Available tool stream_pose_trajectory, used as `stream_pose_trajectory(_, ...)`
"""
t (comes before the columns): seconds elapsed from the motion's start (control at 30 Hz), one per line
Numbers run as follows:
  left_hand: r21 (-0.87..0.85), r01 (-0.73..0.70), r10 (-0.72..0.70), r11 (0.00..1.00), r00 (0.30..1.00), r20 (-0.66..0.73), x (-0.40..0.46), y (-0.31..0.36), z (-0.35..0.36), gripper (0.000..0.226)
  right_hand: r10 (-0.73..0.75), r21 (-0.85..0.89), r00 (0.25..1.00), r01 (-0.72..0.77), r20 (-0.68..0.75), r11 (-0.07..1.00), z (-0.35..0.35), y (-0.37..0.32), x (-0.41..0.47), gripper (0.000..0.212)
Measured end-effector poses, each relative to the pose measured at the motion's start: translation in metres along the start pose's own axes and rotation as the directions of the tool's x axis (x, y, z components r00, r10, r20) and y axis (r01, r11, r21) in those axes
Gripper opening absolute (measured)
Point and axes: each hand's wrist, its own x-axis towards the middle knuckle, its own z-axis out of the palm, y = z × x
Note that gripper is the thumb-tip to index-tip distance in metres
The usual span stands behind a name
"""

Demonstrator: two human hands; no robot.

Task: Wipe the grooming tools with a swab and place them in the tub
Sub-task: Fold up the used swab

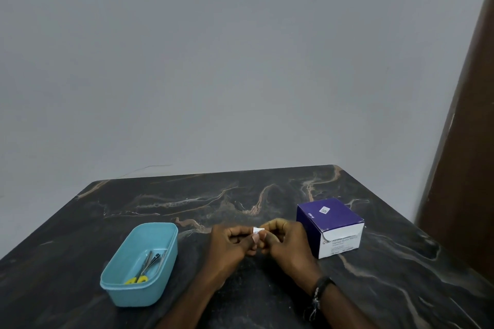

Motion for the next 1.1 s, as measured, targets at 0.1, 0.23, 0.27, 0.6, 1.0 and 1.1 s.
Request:
stream_pose_trajectory(0.1, 0.017, 0.015, -0.015, 1.0, 1.0, -0.007, -0.001, 0.003, 0.002, 0.006, -0.046, -0.212, 0.999, 0.039, -0.027, 0.976, 0.002, 0.005, 0.003, 0.008)
stream_pose_trajectory(0.23, -0.002, 0.043, -0.043, 0.999, 0.997, -0.071, -0.006, 0.008, 0.004, 0.005, -0.136, -0.34, 0.99, 0.117, -0.032, 0.933, 0.008, -0.001, 0.001, 0.008)
stream_pose_trajectory(0.27, -0.018, 0.048, -0.05, 0.999, 0.995, -0.084, -0.007, 0.01, 0.003, 0.004, -0.149, -0.344, 0.988, 0.13, -0.028, 0.93, 0.009, -0.004, 0.0, 0.007)
stream_pose_trajectory(0.6, -0.167, 0.017, -0.049, 0.986, 0.98, -0.192, -0.02, 0.038, 0.015, 0.006, -0.118, -0.072, 0.986, 0.11, -0.115, 0.991, -0.002, -0.031, -0.015, 0.01)
stream_pose_trajectory(1.0, -0.167, -0.055, 0.003, 0.984, 0.956, -0.294, -0.063, 0.067, 0.054, 0.009, 0.012, 0.02, 0.934, -0.005, -0.358, 1.0, -0.022, -0.053, -0.058, 0.005)
stream_pose_trajectory(1.1, -0.164, -0.064, 0.013, 0.984, 0.956, -0.293, -0.072, 0.073, 0.055, 0.008, 0.012, 0.013, 0.921, -0.007, -0.389, 1.0, -0.025, -0.06, -0.065, 0.01)
